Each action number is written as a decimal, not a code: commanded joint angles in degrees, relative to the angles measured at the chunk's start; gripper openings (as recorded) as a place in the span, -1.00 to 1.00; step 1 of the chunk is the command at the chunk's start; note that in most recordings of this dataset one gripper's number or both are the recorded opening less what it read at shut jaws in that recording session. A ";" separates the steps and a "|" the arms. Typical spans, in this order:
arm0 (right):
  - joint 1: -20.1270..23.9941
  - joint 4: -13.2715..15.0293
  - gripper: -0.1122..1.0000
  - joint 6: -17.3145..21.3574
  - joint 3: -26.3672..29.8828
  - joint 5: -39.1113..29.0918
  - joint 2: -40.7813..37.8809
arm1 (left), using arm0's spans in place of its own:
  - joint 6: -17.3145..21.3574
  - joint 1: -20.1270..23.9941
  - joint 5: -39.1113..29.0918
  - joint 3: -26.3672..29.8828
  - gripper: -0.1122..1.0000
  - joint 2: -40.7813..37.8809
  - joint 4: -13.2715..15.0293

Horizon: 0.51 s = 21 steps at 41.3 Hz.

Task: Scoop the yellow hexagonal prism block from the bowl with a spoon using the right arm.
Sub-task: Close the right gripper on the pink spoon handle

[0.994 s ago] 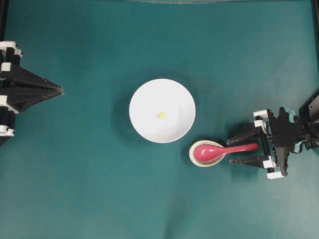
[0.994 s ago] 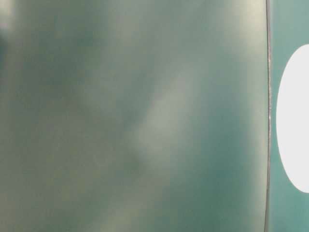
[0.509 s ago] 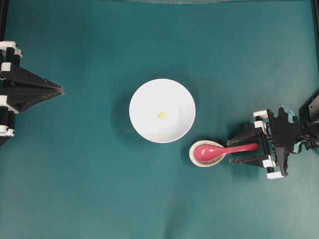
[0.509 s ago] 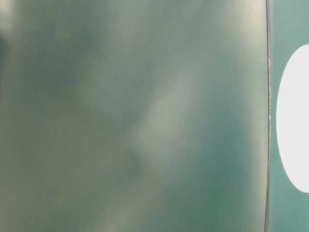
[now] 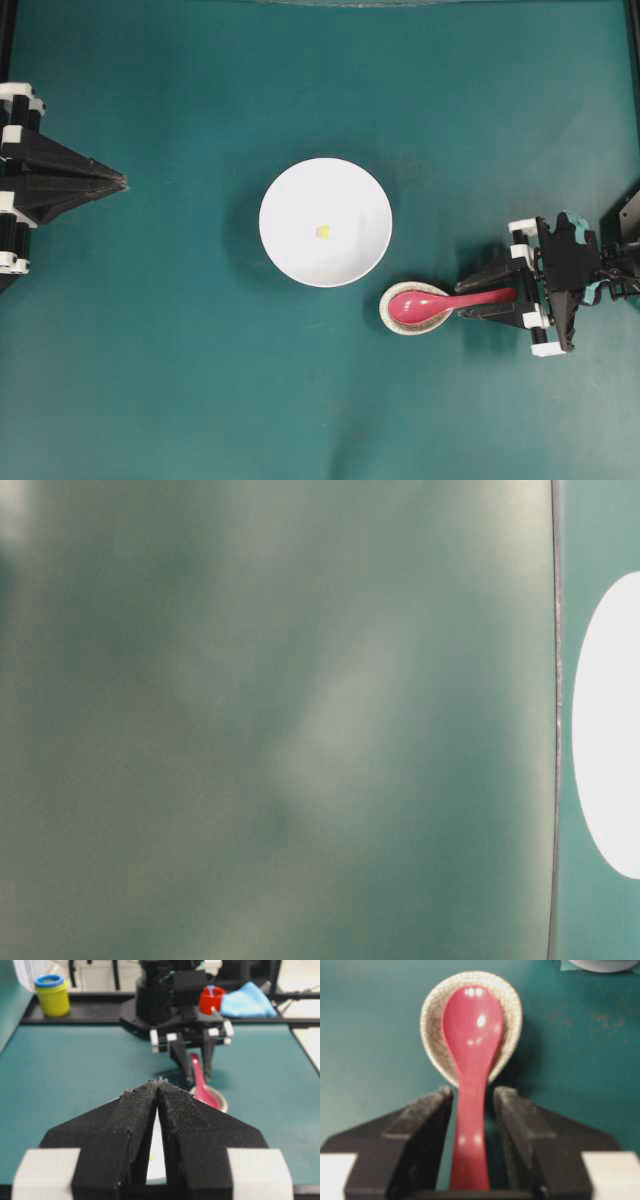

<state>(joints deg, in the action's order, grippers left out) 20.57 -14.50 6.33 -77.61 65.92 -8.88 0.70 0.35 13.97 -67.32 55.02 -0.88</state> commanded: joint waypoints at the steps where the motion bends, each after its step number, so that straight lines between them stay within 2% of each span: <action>1: 0.26 -0.18 0.03 -0.09 0.53 0.26 0.53 | 0.09 0.09 0.18 1.23 -0.67 -0.53 -0.18; 21: 0.26 0.00 0.01 -0.09 0.70 0.26 0.53 | 0.09 0.00 -0.70 1.14 -0.67 -0.53 -0.18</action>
<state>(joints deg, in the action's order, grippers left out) 20.57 -14.50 6.33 -77.17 65.92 -8.96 0.70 0.26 13.10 -67.32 55.02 -0.88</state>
